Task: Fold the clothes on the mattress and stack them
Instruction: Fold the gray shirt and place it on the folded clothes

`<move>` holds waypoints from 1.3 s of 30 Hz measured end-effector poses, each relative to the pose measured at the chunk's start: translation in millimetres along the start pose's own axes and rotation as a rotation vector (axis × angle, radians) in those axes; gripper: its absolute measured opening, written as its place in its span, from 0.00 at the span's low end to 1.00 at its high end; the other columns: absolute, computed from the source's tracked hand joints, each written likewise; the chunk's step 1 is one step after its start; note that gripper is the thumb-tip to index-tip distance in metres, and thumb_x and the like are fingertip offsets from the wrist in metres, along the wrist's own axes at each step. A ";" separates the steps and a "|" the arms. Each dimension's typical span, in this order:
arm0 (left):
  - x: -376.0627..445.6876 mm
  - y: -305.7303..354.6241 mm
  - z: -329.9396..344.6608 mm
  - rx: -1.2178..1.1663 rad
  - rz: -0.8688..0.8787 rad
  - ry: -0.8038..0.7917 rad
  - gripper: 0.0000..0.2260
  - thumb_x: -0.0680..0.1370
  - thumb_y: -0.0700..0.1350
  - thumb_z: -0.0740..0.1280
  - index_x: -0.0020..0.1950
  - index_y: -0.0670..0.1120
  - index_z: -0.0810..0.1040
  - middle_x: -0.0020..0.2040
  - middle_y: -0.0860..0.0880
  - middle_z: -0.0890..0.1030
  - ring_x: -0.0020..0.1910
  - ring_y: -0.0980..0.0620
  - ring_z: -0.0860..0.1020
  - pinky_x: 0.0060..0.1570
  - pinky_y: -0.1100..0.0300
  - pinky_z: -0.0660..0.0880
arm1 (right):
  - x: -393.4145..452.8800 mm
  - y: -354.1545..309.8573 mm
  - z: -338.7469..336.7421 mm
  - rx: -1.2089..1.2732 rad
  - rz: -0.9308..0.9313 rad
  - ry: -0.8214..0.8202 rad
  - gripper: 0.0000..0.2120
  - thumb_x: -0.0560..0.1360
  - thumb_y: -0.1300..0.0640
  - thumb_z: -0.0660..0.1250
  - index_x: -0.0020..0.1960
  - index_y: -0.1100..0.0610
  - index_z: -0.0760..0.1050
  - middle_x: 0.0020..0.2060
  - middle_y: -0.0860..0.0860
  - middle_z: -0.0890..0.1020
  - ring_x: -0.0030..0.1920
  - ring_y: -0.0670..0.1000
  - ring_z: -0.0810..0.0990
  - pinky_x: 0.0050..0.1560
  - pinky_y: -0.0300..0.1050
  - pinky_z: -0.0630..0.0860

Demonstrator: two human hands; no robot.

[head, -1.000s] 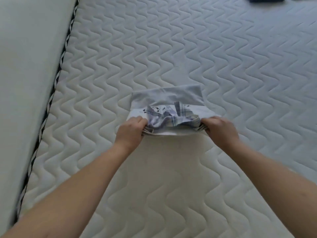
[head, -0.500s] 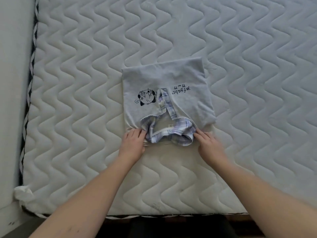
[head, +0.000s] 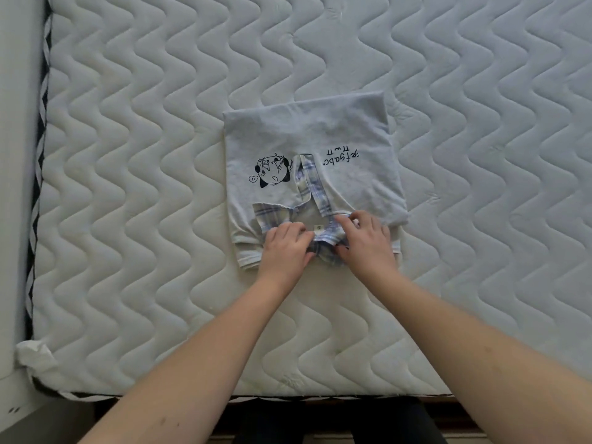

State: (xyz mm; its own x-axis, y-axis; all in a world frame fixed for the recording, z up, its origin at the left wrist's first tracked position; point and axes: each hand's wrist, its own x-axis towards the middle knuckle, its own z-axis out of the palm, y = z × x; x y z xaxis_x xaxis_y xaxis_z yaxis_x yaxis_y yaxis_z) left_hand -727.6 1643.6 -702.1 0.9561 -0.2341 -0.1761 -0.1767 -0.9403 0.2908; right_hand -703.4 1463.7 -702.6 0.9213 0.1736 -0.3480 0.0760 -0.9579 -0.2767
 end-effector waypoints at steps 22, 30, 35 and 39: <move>38.3 36.1 0.9 -0.125 0.185 -0.054 0.13 0.67 0.50 0.77 0.47 0.47 0.84 0.45 0.49 0.84 0.45 0.46 0.81 0.45 0.53 0.75 | 34.3 37.1 -41.4 1.814 0.637 0.002 0.07 0.82 0.62 0.60 0.55 0.57 0.76 0.35 0.49 0.85 0.35 0.45 0.83 0.38 0.40 0.79; 39.2 38.2 0.7 -0.165 0.131 0.055 0.09 0.67 0.45 0.79 0.38 0.45 0.81 0.35 0.49 0.80 0.34 0.45 0.79 0.37 0.54 0.73 | 37.2 40.6 -52.2 1.872 0.803 0.081 0.09 0.82 0.55 0.60 0.56 0.56 0.77 0.44 0.51 0.85 0.42 0.49 0.85 0.43 0.44 0.82; 38.3 41.4 -2.3 -0.208 0.152 0.153 0.06 0.72 0.40 0.75 0.40 0.42 0.79 0.36 0.46 0.78 0.34 0.44 0.76 0.35 0.53 0.71 | 34.8 33.2 -45.2 1.599 0.742 0.026 0.19 0.78 0.40 0.64 0.52 0.56 0.80 0.41 0.50 0.85 0.43 0.51 0.84 0.49 0.47 0.80; 35.3 45.0 -6.3 -0.155 0.273 0.223 0.03 0.72 0.38 0.68 0.38 0.41 0.76 0.37 0.45 0.78 0.34 0.43 0.76 0.34 0.53 0.73 | 35.7 34.7 -42.6 1.414 0.727 0.039 0.13 0.76 0.56 0.71 0.53 0.66 0.80 0.32 0.51 0.81 0.33 0.50 0.78 0.39 0.41 0.77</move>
State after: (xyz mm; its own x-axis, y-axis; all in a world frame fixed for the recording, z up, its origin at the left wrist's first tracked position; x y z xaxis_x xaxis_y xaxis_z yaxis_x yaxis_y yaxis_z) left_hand -700.3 1594.6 -689.3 0.9090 -0.3956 0.1313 -0.4110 -0.7980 0.4407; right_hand -651.6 1426.9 -686.5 0.6121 -0.2335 -0.7555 -0.7454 0.1487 -0.6498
